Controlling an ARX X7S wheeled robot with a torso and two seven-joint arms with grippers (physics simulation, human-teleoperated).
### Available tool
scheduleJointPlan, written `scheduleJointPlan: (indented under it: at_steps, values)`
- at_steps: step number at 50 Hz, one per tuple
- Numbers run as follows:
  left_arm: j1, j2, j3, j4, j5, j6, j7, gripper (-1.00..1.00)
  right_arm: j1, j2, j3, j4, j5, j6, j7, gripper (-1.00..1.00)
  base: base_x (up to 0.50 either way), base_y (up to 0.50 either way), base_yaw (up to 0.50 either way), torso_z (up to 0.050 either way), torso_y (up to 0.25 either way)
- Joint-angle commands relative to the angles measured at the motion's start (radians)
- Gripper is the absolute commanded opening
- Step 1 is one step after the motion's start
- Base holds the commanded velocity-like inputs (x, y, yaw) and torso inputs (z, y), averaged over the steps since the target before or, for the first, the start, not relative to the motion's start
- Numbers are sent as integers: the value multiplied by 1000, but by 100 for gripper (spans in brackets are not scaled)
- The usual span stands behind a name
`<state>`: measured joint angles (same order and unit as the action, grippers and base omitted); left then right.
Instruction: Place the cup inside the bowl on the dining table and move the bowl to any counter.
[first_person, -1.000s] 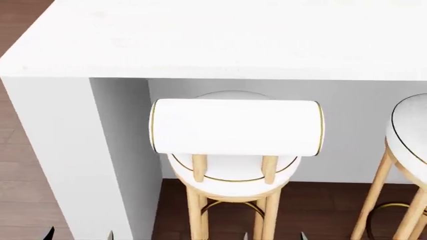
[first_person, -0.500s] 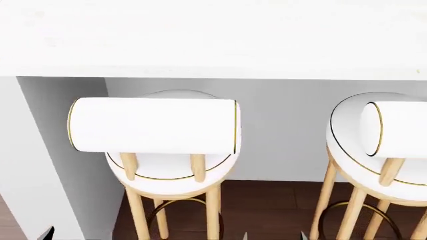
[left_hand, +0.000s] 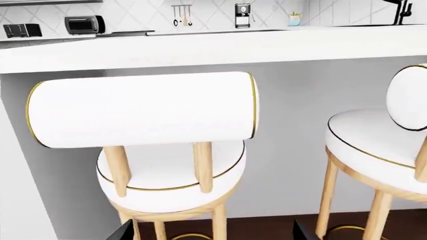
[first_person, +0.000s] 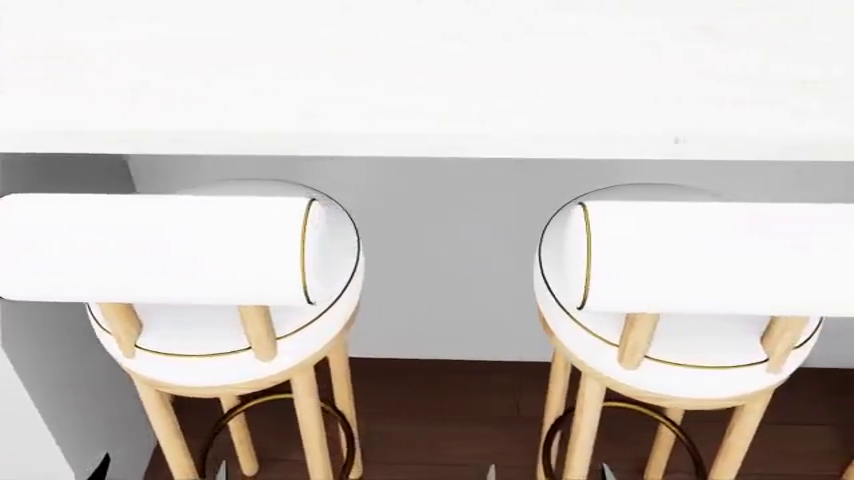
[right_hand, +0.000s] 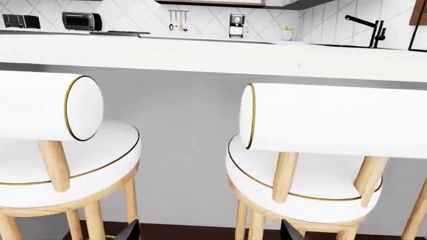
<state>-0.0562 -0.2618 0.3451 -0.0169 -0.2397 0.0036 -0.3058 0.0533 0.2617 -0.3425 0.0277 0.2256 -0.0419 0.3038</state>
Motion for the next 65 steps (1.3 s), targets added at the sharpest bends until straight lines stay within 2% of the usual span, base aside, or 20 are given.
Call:
scheduleJointPlan:
  at_steps: [1, 21, 37, 65]
  values:
    - [-1, -4, 3, -1, -4, 2, -1, 100, 1, 2, -5, 2, 1, 0, 4, 100, -1, -500, 0, 0, 0]
    - [-3, -9, 11, -2, -8, 4, -6, 100, 3, 8, -9, 3, 2, -2, 14, 100, 19, -498, 0, 0, 0]
    - [-4, -12, 15, -1, -13, 5, -11, 100, -1, 12, -13, -3, 9, -8, 17, 100, 220, -500, 0, 0, 0]
    - [-6, -17, 24, -5, -19, 10, -17, 100, 8, 15, -20, 7, 21, 0, 23, 100, 0, -481, 0, 0, 0]
